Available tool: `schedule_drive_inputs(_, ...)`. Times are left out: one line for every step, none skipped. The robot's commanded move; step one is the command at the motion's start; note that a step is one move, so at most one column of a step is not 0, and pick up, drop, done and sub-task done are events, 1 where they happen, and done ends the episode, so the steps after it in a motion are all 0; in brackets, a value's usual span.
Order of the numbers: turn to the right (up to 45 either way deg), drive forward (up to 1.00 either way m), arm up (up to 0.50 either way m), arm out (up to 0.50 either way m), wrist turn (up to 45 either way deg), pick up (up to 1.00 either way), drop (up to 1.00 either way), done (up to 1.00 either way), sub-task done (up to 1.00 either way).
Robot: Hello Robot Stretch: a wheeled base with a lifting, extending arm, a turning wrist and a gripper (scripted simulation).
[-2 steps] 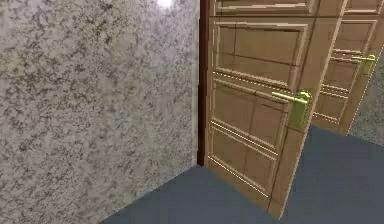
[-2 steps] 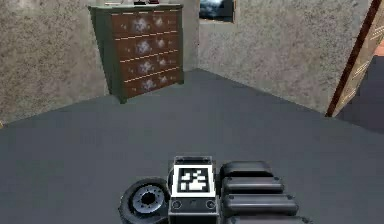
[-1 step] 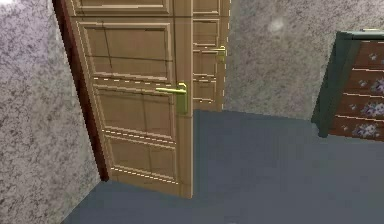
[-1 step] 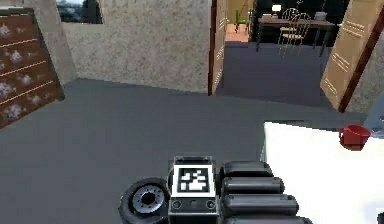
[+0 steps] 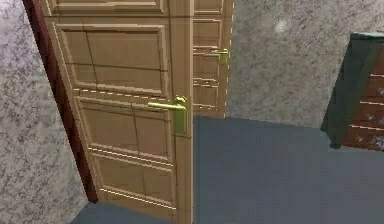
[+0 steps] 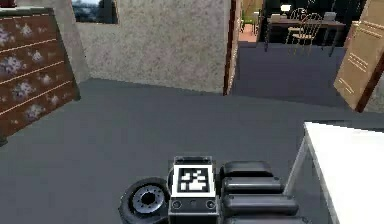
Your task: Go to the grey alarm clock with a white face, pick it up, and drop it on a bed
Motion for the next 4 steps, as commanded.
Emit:
schedule_drive_inputs(-39.0, 0.0, 0.0, 0.0, 0.0, 0.0, 0.0, 0.0, 0.0)
schedule_drive_inputs(0.0, 0.1, 0.0, 0.0, 0.0, 0.0, 0.0, 0.0, 0.0)
schedule_drive_inputs(-45.0, 0.0, 0.0, 0.0, 0.0, 0.0, 0.0, 0.0, 0.0)
schedule_drive_inputs(-33.0, 0.0, 0.0, 0.0, 0.0, 0.0, 0.0, 0.0, 0.0)
